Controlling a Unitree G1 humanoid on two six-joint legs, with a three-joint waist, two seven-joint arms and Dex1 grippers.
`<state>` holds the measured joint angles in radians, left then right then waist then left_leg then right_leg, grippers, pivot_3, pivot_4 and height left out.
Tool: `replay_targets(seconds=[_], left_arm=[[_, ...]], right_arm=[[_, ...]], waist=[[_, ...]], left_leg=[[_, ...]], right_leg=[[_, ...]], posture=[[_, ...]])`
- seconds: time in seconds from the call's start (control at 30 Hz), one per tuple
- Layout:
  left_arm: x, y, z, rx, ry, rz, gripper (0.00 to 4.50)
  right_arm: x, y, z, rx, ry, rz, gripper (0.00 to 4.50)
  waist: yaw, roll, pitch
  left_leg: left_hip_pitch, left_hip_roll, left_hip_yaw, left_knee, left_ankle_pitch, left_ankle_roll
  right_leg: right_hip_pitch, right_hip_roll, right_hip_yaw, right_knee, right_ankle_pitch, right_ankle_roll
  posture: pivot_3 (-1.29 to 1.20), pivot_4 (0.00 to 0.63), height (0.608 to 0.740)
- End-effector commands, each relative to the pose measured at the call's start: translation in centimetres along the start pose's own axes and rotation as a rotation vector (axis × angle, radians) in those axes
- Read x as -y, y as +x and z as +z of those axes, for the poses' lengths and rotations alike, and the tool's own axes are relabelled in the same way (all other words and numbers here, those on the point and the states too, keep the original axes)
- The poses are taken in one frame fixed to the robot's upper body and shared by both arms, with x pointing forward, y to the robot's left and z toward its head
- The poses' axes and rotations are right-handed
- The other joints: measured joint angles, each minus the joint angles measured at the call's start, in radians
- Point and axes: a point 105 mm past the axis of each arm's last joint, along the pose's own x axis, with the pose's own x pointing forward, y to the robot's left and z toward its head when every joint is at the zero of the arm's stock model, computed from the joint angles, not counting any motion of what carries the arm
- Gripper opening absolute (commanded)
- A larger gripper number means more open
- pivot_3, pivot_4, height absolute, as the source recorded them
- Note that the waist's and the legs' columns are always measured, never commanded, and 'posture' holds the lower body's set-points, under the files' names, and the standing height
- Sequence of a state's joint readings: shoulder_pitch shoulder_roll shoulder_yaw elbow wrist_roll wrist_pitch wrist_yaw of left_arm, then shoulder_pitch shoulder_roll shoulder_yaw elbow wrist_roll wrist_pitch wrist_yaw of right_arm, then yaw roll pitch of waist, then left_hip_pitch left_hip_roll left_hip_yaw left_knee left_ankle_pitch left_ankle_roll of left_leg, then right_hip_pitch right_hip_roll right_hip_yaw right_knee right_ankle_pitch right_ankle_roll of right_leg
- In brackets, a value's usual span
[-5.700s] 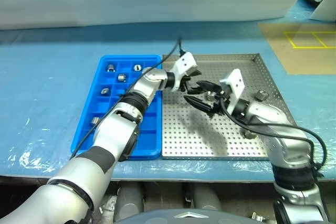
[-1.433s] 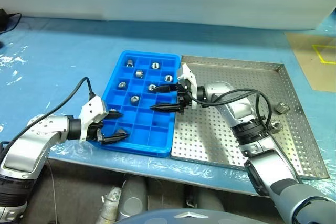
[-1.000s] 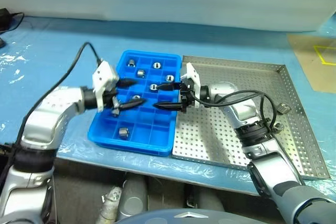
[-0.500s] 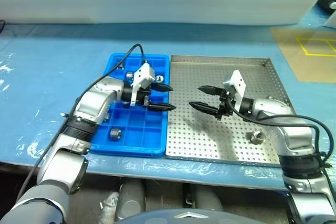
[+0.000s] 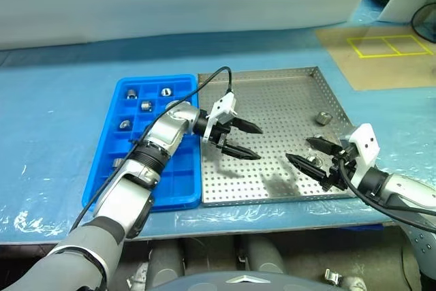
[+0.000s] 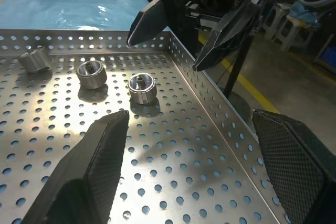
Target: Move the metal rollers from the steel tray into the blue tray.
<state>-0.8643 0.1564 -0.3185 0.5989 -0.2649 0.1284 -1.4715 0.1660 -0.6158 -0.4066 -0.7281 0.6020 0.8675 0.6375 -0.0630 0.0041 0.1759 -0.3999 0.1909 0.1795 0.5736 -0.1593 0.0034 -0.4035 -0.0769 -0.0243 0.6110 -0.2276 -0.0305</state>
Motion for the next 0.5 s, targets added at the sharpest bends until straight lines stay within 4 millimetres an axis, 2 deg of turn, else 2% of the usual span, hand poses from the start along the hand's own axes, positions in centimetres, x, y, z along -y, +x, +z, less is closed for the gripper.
replay_targets(seconds=[0.03,0.13,0.2,0.33,0.5], left_arm=[[-0.1,0.2,0.7,0.003,0.042,-0.019,3.93],[0.0,0.2,0.5,-0.004,0.048,-0.017,3.93],[0.1,0.1,0.4,-0.007,0.053,-0.013,3.93],[0.1,-0.7,0.4,-0.011,0.045,0.018,3.93],[0.5,-1.5,0.0,-0.020,0.030,0.037,3.93]], right_arm=[[-0.2,-0.1,0.3,0.023,-0.021,-0.025,3.95],[0.4,0.3,0.1,0.030,-0.013,-0.061,3.95],[1.7,0.4,-0.2,0.043,0.003,-0.116,3.95],[4.3,-0.2,-2.2,0.010,0.031,-0.207,3.95],[4.9,-0.6,-3.8,-0.025,0.054,-0.210,3.95]], waist=[[-0.007,0.000,0.000],[-0.012,0.000,0.000],[-0.012,0.000,0.000],[-0.007,0.000,0.000],[-0.006,0.001,0.000]], left_leg=[[-0.001,0.000,0.000,0.000,-0.001,0.001],[-0.003,0.000,0.000,0.001,-0.003,0.005],[-0.003,0.000,0.000,0.001,-0.003,0.007],[-0.004,-0.001,0.000,0.002,-0.003,0.010],[-0.004,-0.001,0.000,0.002,-0.004,0.007]], right_leg=[[0.001,0.000,0.000,-0.002,0.001,0.001],[0.001,-0.002,0.000,-0.004,0.001,0.001],[0.001,-0.003,0.000,-0.005,0.001,0.001],[0.001,-0.004,0.000,-0.005,0.001,0.001],[0.001,-0.004,0.000,-0.005,0.001,0.001]], posture=[[-0.61,0.150,0.740],[-0.59,0.150,0.740],[-0.57,0.150,0.740],[-0.53,0.150,0.740],[-0.51,0.150,0.740]])
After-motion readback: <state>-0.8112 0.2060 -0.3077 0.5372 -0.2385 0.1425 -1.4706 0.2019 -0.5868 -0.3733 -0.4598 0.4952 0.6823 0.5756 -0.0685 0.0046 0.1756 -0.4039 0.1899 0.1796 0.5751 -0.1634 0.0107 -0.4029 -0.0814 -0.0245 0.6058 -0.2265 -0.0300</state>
